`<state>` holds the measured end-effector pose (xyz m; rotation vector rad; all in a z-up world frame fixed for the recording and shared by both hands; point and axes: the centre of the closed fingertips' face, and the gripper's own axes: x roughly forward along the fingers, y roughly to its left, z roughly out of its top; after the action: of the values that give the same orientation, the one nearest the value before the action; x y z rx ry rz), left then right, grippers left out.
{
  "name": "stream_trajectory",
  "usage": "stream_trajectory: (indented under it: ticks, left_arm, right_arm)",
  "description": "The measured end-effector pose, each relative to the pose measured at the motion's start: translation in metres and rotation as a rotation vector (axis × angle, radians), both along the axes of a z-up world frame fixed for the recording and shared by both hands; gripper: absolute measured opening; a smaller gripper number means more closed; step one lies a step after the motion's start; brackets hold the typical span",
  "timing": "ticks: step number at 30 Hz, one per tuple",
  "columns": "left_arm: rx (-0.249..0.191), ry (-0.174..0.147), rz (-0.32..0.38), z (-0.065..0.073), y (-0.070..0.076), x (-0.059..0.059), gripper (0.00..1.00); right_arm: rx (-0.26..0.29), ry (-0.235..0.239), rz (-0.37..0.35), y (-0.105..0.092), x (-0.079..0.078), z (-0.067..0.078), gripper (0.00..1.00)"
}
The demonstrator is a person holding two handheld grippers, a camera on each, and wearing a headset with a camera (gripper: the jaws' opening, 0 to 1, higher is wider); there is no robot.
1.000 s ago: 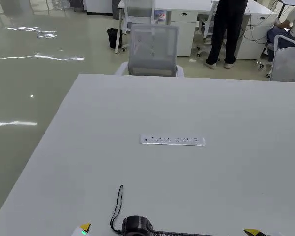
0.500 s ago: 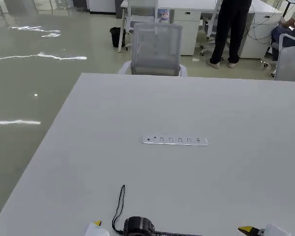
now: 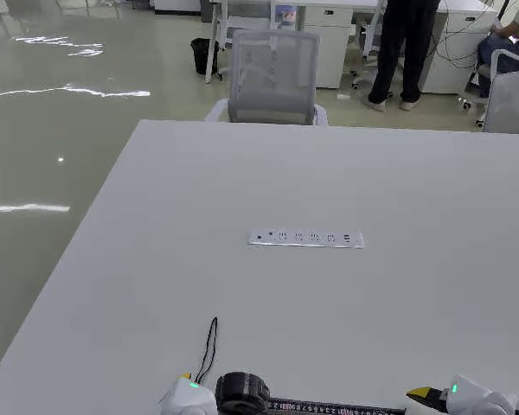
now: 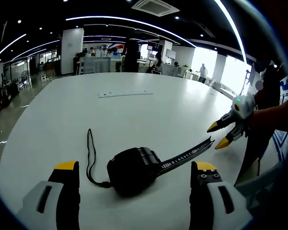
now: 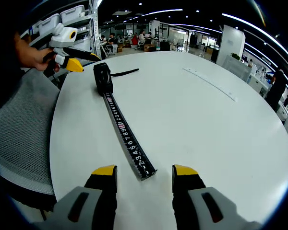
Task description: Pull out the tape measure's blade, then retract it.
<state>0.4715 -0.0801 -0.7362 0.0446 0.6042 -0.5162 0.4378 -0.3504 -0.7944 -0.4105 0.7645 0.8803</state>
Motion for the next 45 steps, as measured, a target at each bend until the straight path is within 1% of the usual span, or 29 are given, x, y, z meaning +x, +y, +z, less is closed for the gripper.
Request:
stream_trajectory:
  ticks: [2,4,6,9,10,12,14,16,20,25,27,28,29,31,34,37,40,43,45]
  left_arm:
    - [-0.001,-0.003,0.009,-0.002,-0.003,0.003,0.95]
    - [-0.004,-0.006,0.019,-0.003,-0.006,0.006,0.93]
    - [-0.002,-0.005,0.017,-0.007,-0.008,0.008,0.91]
    - [0.008,0.006,0.014,-0.012,-0.012,0.009,0.9]
    - [0.01,0.009,0.015,-0.013,-0.012,0.009,0.9]
    - [0.015,0.015,0.02,-0.016,-0.012,0.01,0.9]
    - [0.014,0.024,0.022,-0.019,-0.014,0.01,0.89]
    - [0.021,0.023,0.022,-0.022,-0.016,0.01,0.88]
    - [0.02,0.019,0.024,-0.022,-0.02,0.011,0.88]
    - [0.02,0.019,0.024,-0.024,-0.023,0.012,0.87]
    - [0.018,0.022,0.032,-0.025,-0.023,0.013,0.87]
    - [0.019,0.024,0.038,-0.026,-0.023,0.014,0.87]
    - [0.02,0.027,0.041,-0.027,-0.022,0.015,0.86]
    - [0.018,0.038,0.059,-0.03,-0.02,0.017,0.85]
    - [0.011,0.049,0.088,-0.033,-0.017,0.02,0.81]
    - [0.003,0.065,0.109,-0.036,-0.016,0.021,0.8]
    - [-0.015,0.072,0.133,-0.036,-0.016,0.023,0.79]
    - [-0.043,0.091,0.162,-0.04,-0.016,0.026,0.8]
    - [-0.045,0.1,0.173,-0.04,-0.016,0.027,0.81]
  right_arm:
    - [0.001,0.0,0.007,0.001,0.0,0.0,0.46]
    - [-0.003,0.002,0.011,0.0,0.002,-0.002,0.46]
    - [-0.009,0.005,0.02,0.0,0.004,-0.003,0.43]
    - [-0.012,0.022,0.036,0.002,0.003,-0.006,0.4]
    - [-0.013,0.026,0.043,0.003,0.002,-0.005,0.38]
    - [-0.016,0.029,0.051,0.003,0.002,-0.007,0.35]
    - [-0.012,0.033,0.055,0.003,0.003,-0.008,0.34]
    - [-0.015,0.042,0.06,0.003,0.002,-0.01,0.33]
    - [-0.023,0.052,0.068,0.003,0.001,-0.013,0.31]
    - [-0.029,0.055,0.081,0.003,0.002,-0.015,0.23]
    - [-0.037,0.062,0.09,0.002,0.002,-0.019,0.21]
    - [-0.035,0.059,0.104,0.004,0.001,-0.019,0.19]
    - [-0.036,0.061,0.097,0.003,0.002,-0.019,0.17]
    - [-0.039,0.057,0.101,0.001,0.002,-0.02,0.16]
    - [-0.028,0.063,0.105,0.001,0.002,-0.02,0.15]
    - [-0.029,0.069,0.11,0.002,0.002,-0.019,0.15]
    - [-0.034,0.072,0.115,0.003,0.002,-0.018,0.15]
    - [-0.031,0.072,0.111,0.002,0.002,-0.019,0.15]
    - [-0.03,0.073,0.109,0.002,0.002,-0.019,0.15]
